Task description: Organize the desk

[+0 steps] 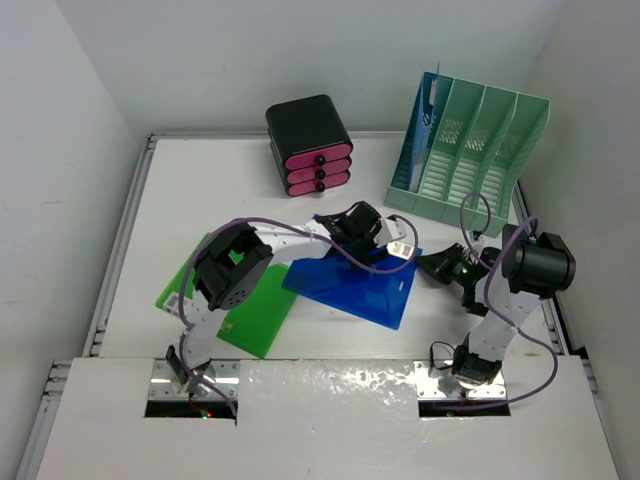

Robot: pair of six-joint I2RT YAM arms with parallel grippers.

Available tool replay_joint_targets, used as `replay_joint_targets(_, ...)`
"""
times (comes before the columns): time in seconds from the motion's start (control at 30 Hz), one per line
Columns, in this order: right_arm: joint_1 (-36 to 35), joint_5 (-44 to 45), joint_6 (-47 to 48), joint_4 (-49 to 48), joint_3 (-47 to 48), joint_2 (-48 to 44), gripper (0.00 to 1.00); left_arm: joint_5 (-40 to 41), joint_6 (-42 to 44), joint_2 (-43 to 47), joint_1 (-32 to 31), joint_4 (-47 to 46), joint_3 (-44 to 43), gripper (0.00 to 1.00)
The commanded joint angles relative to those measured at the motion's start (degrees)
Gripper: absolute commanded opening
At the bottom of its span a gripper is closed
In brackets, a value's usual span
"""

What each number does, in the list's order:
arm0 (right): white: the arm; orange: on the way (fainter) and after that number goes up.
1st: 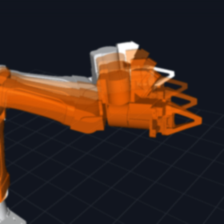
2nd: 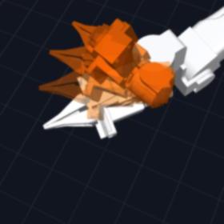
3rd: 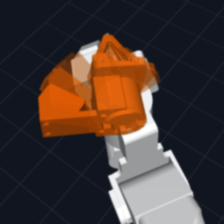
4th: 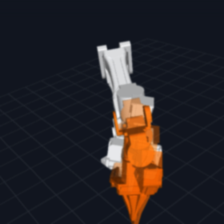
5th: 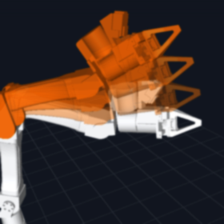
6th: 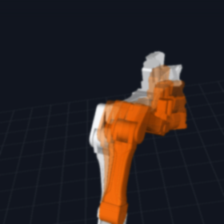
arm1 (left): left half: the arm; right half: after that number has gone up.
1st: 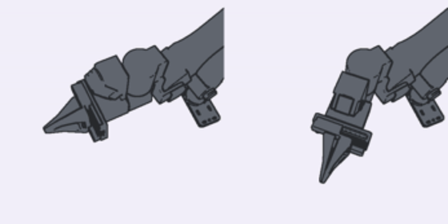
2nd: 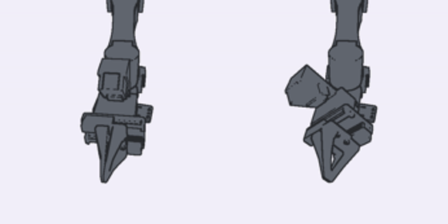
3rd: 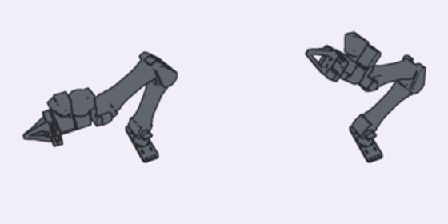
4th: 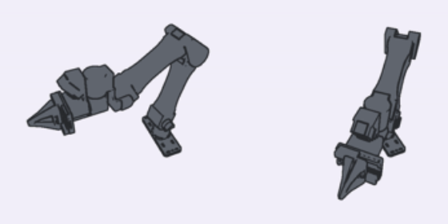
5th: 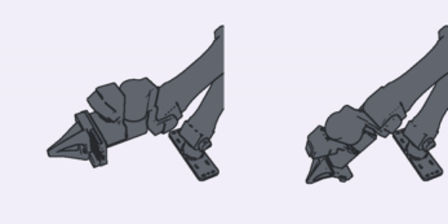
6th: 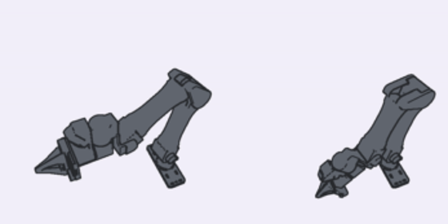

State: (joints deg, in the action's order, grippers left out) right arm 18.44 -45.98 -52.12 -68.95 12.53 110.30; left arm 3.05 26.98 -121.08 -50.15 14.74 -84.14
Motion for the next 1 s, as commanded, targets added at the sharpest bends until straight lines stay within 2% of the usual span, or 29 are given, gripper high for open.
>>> replay_joint_targets(0.0,-0.9,-3.2,-3.4,-9.2,-0.7,0.0,0.00,-1.6,0.8,-1.6,0.1,-0.3,-1.4,0.73)
replay_joint_targets(0.13,-1.5,-0.3,0.1,-2.8,-1.1,-3.9,0.00,-1.3,2.0,0.1,-1.0,2.0,-1.6,0.73)
replay_joint_targets(0.27,-1.6,3.6,-5.8,-4.7,-3.1,-12.4,0.00,1.4,7.0,7.9,-4.6,2.8,2.3,0.75)
replay_joint_targets(0.33,-1.6,4.8,-7.9,-2.5,-2.5,-15.7,0.00,0.4,9.5,11.0,-7.1,5.4,4.1,0.79)
replay_joint_targets(0.37,-1.6,6.1,-8.0,1.8,-2.1,-19.3,0.00,-0.5,9.8,13.4,-7.7,6.9,4.0,0.81)
replay_joint_targets(0.4,-1.6,6.9,-8.0,4.9,-1.5,-21.3,0.00,-2.5,10.0,14.4,-8.5,10.8,3.1,0.92)
replay_joint_targets(0.43,-1.6,7.6,-6.4,13.6,0.2,-23.3,0.00,-3.4,10.0,15.1,-8.6,13.0,2.4,0.99)
replay_joint_targets(0.5,-1.8,10.6,-3.3,22.1,2.1,-29.5,0.00,-5.7,10.0,16.7,-9.5,18.0,1.1,0.99)
replay_joint_targets(0.53,-1.9,11.8,-1.3,29.1,3.7,-31.5,0.00,-5.1,10.3,18.0,-10.1,19.1,0.7,1.00)
replay_joint_targets(0.57,-1.9,13.7,-0.8,31.7,4.3,-33.6,0.00,-3.8,10.5,18.5,-11.9,19.6,1.2,1.00)
replay_joint_targets(0.6,-1.9,14.5,-1.2,33.4,5.3,-36.9,0.00,0.1,10.6,19.2,-13.0,19.4,3.1,1.00)
replay_joint_targets(0.77,-1.9,16.5,-2.5,43.0,8.5,-42.4,0.00,13.4,9.4,21.1,-22.2,13.1,11.5,1.00)
replay_joint_targets(0.83,-1.9,17.6,-4.2,43.5,8.6,-43.8,0.00,21.6,10.7,22.1,-26.5,5.8,17.1,1.00)
replay_joint_targets(0.87,-2.0,17.8,-4.8,43.4,8.5,-44.1,0.00,28.2,11.5,22.1,-28.1,-1.0,21.0,1.00)
replay_joint_targets(0.97,-2.5,18.6,-5.2,45.0,8.7,-45.3,0.00,37.5,15.3,20.3,-31.2,-13.5,25.4,1.00)
